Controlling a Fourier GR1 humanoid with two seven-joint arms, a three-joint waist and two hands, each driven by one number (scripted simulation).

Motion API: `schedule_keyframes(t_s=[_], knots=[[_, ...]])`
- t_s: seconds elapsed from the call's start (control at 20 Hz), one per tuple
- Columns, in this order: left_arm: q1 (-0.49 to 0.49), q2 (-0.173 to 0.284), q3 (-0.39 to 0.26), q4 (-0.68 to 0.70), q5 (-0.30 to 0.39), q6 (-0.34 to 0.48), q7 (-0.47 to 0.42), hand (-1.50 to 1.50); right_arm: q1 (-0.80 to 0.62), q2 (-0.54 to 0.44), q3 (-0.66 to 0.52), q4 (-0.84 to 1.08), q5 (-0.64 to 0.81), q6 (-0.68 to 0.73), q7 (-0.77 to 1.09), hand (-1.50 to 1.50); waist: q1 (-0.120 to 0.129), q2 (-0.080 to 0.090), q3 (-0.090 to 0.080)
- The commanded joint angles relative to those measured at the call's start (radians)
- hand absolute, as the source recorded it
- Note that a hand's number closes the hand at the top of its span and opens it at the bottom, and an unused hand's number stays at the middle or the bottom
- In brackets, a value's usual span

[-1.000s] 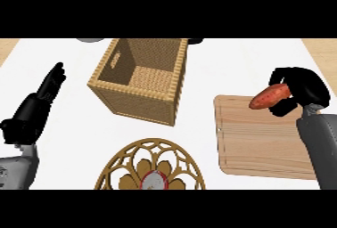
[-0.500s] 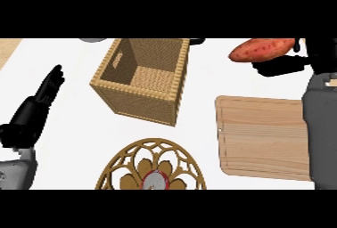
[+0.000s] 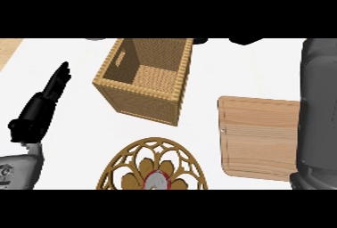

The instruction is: Pick the sweet potato from the cutting board and place it in the basket

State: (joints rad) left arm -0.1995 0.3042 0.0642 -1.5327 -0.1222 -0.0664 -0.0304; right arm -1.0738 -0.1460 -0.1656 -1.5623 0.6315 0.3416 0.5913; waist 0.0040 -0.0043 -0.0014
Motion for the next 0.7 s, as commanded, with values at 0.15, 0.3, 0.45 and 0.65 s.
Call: schedule_keyframes(t_s=[0.15, 0.3, 0.45, 0.65], knots=[[0.024, -0.026, -0.011, -0.021, -0.008, 0.001, -0.006, 0.0, -0.251, 0.089, 0.037, 0.154, -0.017, 0.004, 0.191, 1.5, 0.011, 0.003, 0.0], [-0.024, 0.005, 0.024, 0.045, 0.004, -0.022, -0.018, 0.0, -0.344, 0.104, 0.026, 0.284, -0.004, -0.041, 0.197, 1.5, 0.012, 0.007, 0.0], [-0.061, -0.028, -0.011, 0.029, -0.021, -0.001, 0.011, 0.0, -0.36, 0.144, 0.073, 0.395, -0.009, -0.115, 0.207, 1.5, 0.017, 0.008, 0.0], [-0.04, -0.009, 0.005, -0.03, 0.012, -0.036, 0.061, 0.0, -0.406, 0.145, 0.096, 0.5, -0.045, -0.069, 0.232, 1.5, 0.022, 0.005, 0.0]])
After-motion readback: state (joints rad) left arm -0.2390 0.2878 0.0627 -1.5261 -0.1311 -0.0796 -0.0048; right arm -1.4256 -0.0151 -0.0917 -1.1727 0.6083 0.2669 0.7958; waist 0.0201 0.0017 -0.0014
